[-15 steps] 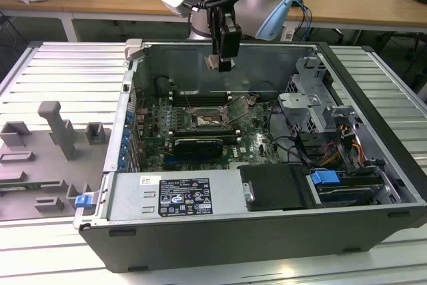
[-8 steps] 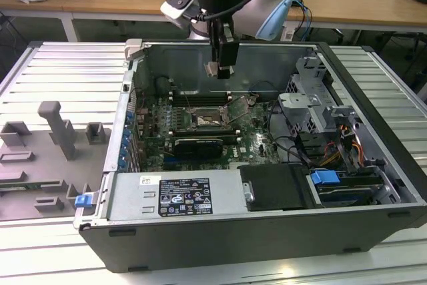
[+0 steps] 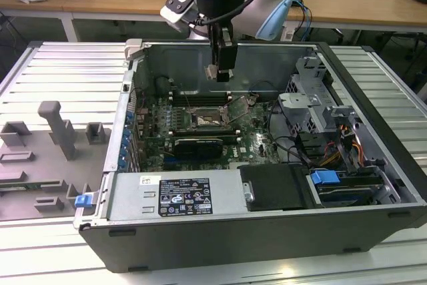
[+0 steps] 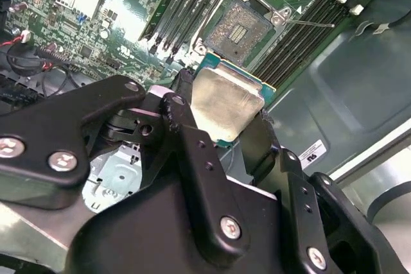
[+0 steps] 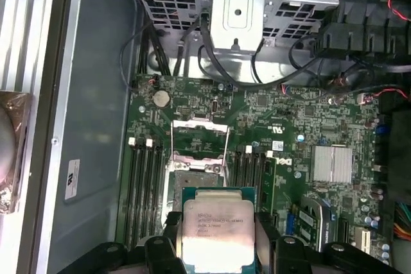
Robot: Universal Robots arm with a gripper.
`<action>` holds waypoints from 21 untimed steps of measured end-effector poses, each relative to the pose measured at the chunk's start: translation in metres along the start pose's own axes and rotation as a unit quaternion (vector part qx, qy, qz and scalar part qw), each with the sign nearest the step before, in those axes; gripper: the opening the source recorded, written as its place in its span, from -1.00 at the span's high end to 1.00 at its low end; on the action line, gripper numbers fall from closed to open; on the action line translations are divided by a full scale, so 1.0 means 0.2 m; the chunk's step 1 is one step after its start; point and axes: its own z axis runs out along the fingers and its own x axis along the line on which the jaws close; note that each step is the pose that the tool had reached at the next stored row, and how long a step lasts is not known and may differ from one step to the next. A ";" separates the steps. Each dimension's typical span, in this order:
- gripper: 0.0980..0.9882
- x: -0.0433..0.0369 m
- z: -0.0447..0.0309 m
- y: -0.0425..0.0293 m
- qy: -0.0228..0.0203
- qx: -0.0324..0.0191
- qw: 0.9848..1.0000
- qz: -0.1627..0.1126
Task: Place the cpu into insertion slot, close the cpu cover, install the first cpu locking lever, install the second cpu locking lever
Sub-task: 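Place the cpu into insertion slot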
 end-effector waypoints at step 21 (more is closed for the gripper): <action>0.01 0.029 0.249 -0.034 -0.003 0.000 0.999 0.033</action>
